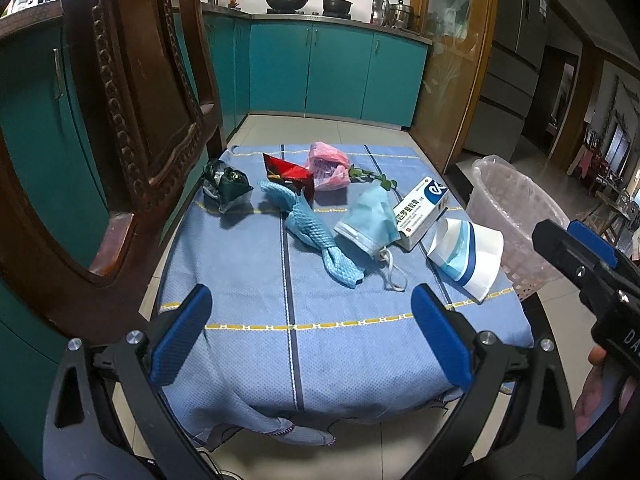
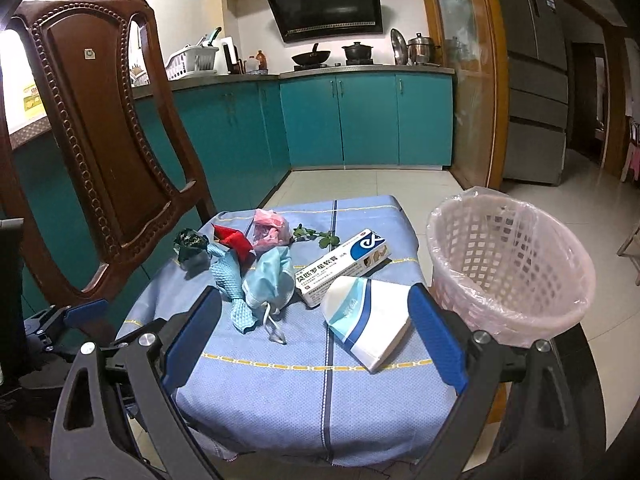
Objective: Collect trash
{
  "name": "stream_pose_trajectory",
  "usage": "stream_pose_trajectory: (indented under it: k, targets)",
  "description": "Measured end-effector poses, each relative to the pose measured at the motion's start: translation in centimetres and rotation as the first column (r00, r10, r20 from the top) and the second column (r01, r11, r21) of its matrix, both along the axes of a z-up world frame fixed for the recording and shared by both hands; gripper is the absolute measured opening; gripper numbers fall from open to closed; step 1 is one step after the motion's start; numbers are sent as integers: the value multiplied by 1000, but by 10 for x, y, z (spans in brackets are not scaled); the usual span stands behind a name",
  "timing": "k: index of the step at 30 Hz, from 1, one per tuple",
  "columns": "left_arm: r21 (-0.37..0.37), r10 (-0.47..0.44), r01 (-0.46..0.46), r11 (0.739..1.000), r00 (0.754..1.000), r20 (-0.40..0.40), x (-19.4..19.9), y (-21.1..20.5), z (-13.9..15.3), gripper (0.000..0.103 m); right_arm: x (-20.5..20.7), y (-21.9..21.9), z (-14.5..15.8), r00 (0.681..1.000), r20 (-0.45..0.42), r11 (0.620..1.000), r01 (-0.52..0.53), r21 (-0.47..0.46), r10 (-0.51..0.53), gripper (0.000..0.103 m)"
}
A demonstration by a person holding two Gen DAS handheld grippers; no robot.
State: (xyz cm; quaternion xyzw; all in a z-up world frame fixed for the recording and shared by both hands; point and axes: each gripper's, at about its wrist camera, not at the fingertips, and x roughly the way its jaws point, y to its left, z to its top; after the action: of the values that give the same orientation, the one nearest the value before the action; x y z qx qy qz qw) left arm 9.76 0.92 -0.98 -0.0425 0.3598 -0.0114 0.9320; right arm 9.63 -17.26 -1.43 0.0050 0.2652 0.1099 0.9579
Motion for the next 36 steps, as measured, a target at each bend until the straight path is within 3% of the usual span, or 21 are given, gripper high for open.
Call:
stream_pose_trajectory:
  k: [24, 27, 30, 36]
  targets:
    - [-16, -15, 16, 1000, 1000, 5, -2, -3, 1, 99, 12, 0, 0, 1000, 15, 1000, -9, -17, 9, 92]
    - [-24, 11, -10, 1000, 1000, 29, -4, 2, 6, 99, 29, 9, -2, 999, 9, 999, -34, -25, 34, 92]
    - [-84, 62, -54, 995, 993, 96, -10, 18, 18, 99, 49, 18, -10, 998, -26, 998, -56, -3, 56, 92]
    - [-83, 97, -89, 993, 990, 104, -8, 27, 18, 99, 94, 57, -42, 988, -113, 993, -109, -43, 104, 73]
